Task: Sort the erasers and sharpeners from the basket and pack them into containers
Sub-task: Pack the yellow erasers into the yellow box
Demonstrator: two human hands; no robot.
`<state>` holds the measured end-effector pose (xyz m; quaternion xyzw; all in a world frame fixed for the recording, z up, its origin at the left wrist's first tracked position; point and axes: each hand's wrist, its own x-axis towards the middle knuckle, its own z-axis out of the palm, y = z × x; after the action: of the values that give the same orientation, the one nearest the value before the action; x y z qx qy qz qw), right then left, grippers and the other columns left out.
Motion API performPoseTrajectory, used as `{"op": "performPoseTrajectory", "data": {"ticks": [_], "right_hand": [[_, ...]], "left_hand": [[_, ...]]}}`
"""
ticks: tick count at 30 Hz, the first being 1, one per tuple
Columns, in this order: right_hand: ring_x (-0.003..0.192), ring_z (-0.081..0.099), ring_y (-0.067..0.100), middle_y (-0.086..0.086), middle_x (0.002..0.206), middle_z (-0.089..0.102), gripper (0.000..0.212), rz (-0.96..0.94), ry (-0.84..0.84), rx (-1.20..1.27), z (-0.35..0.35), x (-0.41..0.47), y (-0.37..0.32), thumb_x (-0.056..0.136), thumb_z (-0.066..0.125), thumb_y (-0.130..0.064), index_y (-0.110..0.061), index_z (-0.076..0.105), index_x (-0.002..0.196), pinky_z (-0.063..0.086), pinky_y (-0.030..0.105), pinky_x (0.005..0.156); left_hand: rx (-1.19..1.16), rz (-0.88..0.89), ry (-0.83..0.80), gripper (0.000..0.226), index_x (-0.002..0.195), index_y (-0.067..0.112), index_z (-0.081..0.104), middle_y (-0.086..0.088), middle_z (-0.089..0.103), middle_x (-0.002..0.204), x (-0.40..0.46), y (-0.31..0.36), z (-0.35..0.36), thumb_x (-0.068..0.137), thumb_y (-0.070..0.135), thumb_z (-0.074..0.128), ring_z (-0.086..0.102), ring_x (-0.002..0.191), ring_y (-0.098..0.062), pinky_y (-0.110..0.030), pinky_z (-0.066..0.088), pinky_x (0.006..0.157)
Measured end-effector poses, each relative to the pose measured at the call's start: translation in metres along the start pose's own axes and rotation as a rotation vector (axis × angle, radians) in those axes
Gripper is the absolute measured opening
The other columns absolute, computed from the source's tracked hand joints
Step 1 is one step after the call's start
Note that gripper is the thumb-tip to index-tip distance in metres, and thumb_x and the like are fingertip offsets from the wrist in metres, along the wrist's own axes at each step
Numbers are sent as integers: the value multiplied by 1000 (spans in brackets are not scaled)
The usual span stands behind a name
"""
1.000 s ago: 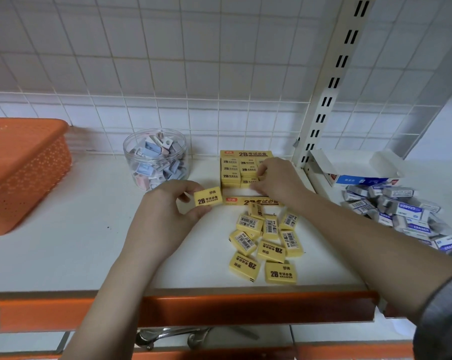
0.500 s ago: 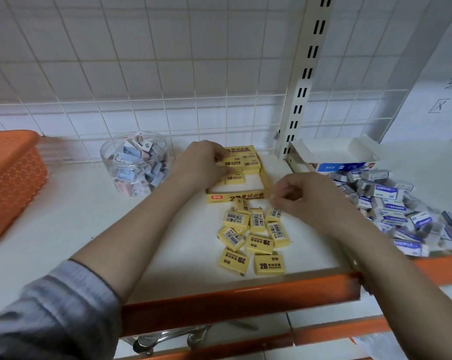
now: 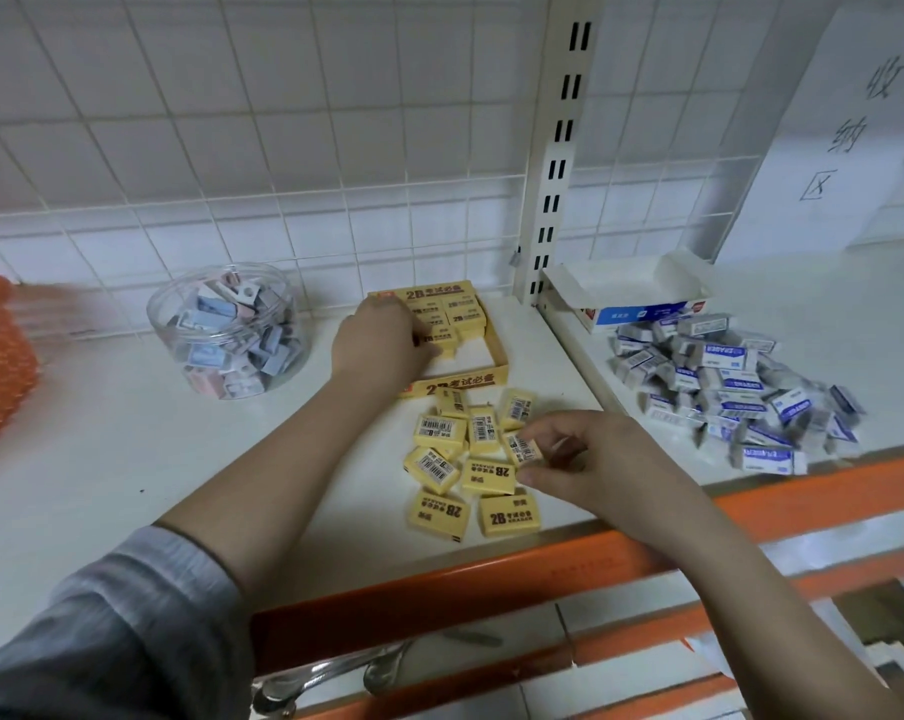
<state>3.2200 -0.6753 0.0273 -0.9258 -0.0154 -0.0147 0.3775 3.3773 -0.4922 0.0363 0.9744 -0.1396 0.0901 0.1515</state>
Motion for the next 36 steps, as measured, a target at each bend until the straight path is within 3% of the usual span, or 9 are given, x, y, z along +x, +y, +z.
{"op": "performPoseTrajectory", "data": {"ticks": [7, 14, 16, 19, 22, 26, 29, 32, 36], "right_hand": [[80, 52, -5, -16, 94, 53, 49, -34, -49, -160, 0, 3, -6, 76, 76, -35, -38, 59, 121, 47, 21, 77], [79, 52, -3, -19, 91, 50, 51, -47, -33, -187, 3, 4, -7, 76, 74, -38, -36, 58, 124, 47, 21, 77], [81, 54, -2, -17, 91, 52, 47, -42, -20, -188, 3, 3, -8, 77, 73, -33, -35, 59, 122, 46, 19, 75], [82, 61, 0, -15, 90, 62, 36, -11, 29, -123, 1, 0, -8, 78, 70, -21, -31, 66, 113, 44, 7, 68], [75, 57, -11, -21, 81, 59, 33, 14, 93, -51, -4, -5, -10, 80, 69, -13, -25, 70, 110, 38, -1, 66], [80, 51, -22, -27, 81, 56, 30, -10, 173, 17, -10, -10, -15, 79, 70, -10, -25, 70, 105, 36, -3, 67], [86, 54, -13, -26, 83, 60, 30, -34, 236, 45, -17, -10, -20, 78, 69, -11, -30, 69, 101, 38, 0, 67], [83, 59, -6, -23, 87, 64, 32, -51, 288, 109, -23, -8, -27, 78, 68, -10, -34, 67, 99, 42, 2, 68], [77, 63, 2, -16, 84, 68, 32, -82, 352, 266, -28, 1, -35, 81, 63, -4, -35, 66, 91, 46, 6, 68]], "left_hand": [[-63, -4, -44, 26, 113, 27, 67, 1, 58, 121, -19, 3, -23, 89, 32, 58, 49, 116, -18, -31, 42, 89], [-302, 52, -121, 24, 107, 25, 70, 10, 64, 109, -82, 2, -46, 86, 35, 63, 57, 100, -7, -20, 41, 82], [-348, 49, -184, 33, 112, 25, 67, 11, 61, 116, -92, 0, -43, 83, 39, 66, 55, 103, -4, -18, 39, 86], [-294, 56, -242, 43, 120, 28, 63, 9, 55, 129, -98, -2, -35, 79, 40, 70, 50, 120, -10, -27, 38, 101], [-271, 50, -256, 47, 124, 32, 59, 7, 51, 136, -100, -3, -31, 79, 35, 72, 46, 126, -12, -33, 36, 105], [-249, 51, -198, 44, 123, 33, 60, 6, 52, 134, -102, -2, -29, 80, 32, 71, 45, 124, -12, -31, 37, 103], [-228, 71, -142, 39, 122, 32, 61, 9, 53, 127, -108, -1, -32, 84, 31, 67, 48, 118, -9, -23, 37, 98], [-331, 38, 2, 33, 117, 29, 65, 12, 54, 107, -116, 1, -40, 84, 31, 66, 52, 97, -6, -17, 37, 83], [-486, 5, 131, 26, 108, 21, 70, 12, 55, 93, -122, 1, -47, 83, 26, 68, 58, 83, -4, -20, 47, 83]]}}
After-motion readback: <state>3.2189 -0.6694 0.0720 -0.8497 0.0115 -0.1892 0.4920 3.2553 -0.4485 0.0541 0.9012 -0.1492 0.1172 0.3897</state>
